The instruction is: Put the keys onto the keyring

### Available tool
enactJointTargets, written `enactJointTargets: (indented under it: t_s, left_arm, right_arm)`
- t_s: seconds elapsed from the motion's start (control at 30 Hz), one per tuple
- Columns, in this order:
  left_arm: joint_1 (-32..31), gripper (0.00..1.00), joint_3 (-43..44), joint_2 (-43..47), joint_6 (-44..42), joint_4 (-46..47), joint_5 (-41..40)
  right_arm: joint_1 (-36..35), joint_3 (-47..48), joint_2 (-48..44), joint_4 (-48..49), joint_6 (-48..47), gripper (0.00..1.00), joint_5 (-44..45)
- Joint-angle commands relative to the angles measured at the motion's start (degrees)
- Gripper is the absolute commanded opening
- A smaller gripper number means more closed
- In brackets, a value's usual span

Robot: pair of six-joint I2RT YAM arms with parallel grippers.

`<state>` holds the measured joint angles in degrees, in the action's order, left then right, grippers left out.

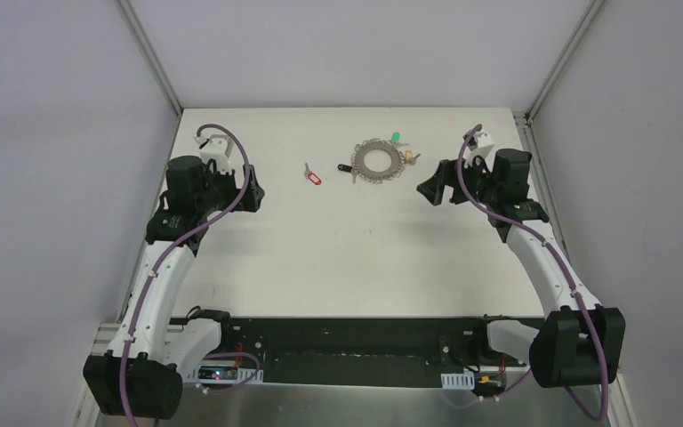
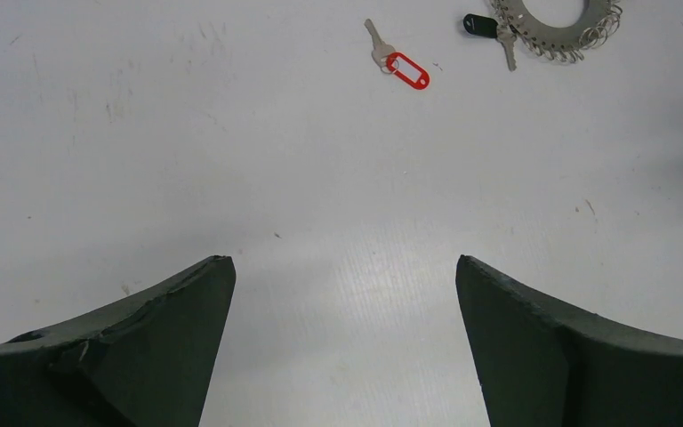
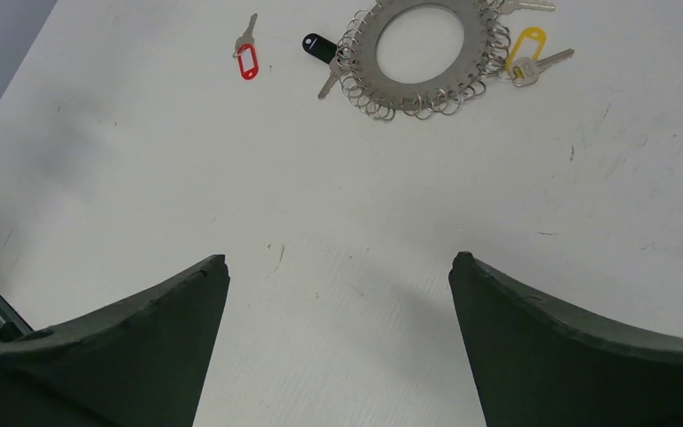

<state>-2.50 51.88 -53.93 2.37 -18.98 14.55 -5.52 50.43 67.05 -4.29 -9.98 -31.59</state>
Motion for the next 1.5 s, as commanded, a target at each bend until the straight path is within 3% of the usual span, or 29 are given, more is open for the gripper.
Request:
enactJointTargets:
  t_s: [0.0, 0.37, 0.6, 0.9, 1.17, 1.33, 1.47]
  left_arm:
    - [0.5, 1.0, -0.3, 0.2, 0.1, 1.7, 1.8]
    - [0.6, 1.0, -3.0, 1.2, -3.3, 1.3, 1.6]
    - [0.4, 1.0, -0.1, 1.6, -6.4, -4.0, 4.8]
    - [-1.1, 1.0, 3.9, -0.8, -12.2, -8.6, 4.0]
    - [-2.0, 1.0, 6.3, -5.6, -9.8, -8.6, 4.1]
    - [-2.8, 1.0, 6.0, -7.9, -8.6, -8.4, 3.9]
    - [-3.1, 1.0, 6.4, -8.6, -7.8, -8.7, 4.1]
  right_arm:
    - [0.1, 1.2, -1.2, -0.2, -1.1, 0.98, -2.0]
    - [0.1, 0.5, -0.6, 0.5, 0.7, 0.98, -7.4]
    - [-4.9, 3.3, 3.0, -1.1, -3.3, 0.98, 0.5]
    - [-16.8, 19.8, 19.0, -10.7, -15.3, 0.98, 11.6]
    - [-21.0, 31.5, 34.2, -8.2, -11.7, 0.98, 19.1]
    - [-21.3, 44.4, 47.3, -13.3, -10.9, 0.99, 23.2]
    - [-21.3, 55.2, 57.0, -17.8, -11.8, 0.91, 24.6]
